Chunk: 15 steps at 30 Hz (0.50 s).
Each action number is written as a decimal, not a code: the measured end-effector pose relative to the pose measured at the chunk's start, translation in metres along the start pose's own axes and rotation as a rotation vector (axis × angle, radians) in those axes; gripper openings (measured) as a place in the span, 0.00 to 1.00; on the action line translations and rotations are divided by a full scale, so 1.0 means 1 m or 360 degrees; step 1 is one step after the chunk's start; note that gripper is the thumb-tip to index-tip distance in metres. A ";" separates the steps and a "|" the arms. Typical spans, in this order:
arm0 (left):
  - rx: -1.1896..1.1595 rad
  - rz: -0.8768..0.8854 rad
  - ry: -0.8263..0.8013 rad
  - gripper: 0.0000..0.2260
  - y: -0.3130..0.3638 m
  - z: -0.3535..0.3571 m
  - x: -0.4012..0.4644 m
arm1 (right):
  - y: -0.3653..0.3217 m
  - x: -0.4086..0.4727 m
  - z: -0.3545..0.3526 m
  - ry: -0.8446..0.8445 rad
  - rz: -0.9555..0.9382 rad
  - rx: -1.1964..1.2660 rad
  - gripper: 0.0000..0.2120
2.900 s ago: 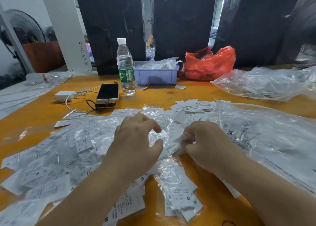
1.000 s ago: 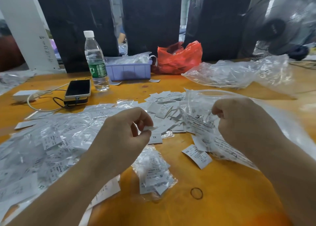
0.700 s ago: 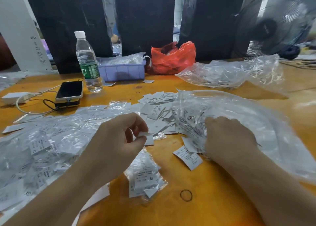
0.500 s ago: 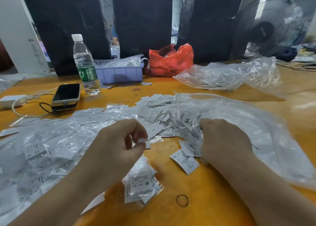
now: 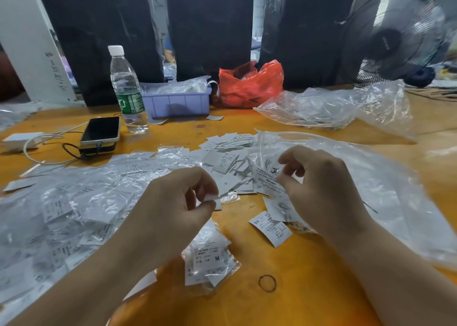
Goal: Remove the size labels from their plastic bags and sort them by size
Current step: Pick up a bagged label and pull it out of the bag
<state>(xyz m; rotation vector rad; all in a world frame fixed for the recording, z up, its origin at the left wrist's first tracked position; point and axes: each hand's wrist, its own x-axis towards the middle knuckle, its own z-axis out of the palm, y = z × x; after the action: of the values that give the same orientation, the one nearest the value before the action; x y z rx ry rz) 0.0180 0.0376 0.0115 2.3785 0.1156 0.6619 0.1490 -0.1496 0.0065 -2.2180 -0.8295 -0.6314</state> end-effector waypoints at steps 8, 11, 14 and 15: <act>-0.0028 0.0011 0.0068 0.09 0.000 -0.005 0.002 | -0.003 -0.001 0.001 0.0353 -0.0189 0.0124 0.08; -0.0050 0.0005 0.0063 0.09 -0.001 -0.006 0.002 | -0.004 -0.001 0.001 0.0459 -0.0255 0.0138 0.08; -0.0099 -0.0044 0.0052 0.10 -0.003 -0.007 0.002 | -0.008 -0.002 0.004 0.0493 -0.0320 0.0194 0.08; -0.0114 -0.0067 0.0042 0.11 -0.003 -0.007 0.003 | -0.010 -0.002 0.004 0.0507 -0.0353 0.0205 0.08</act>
<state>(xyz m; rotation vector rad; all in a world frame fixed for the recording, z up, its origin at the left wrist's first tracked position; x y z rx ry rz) 0.0171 0.0448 0.0152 2.2928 0.1506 0.6670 0.1414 -0.1420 0.0069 -1.8606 -0.9259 -0.9795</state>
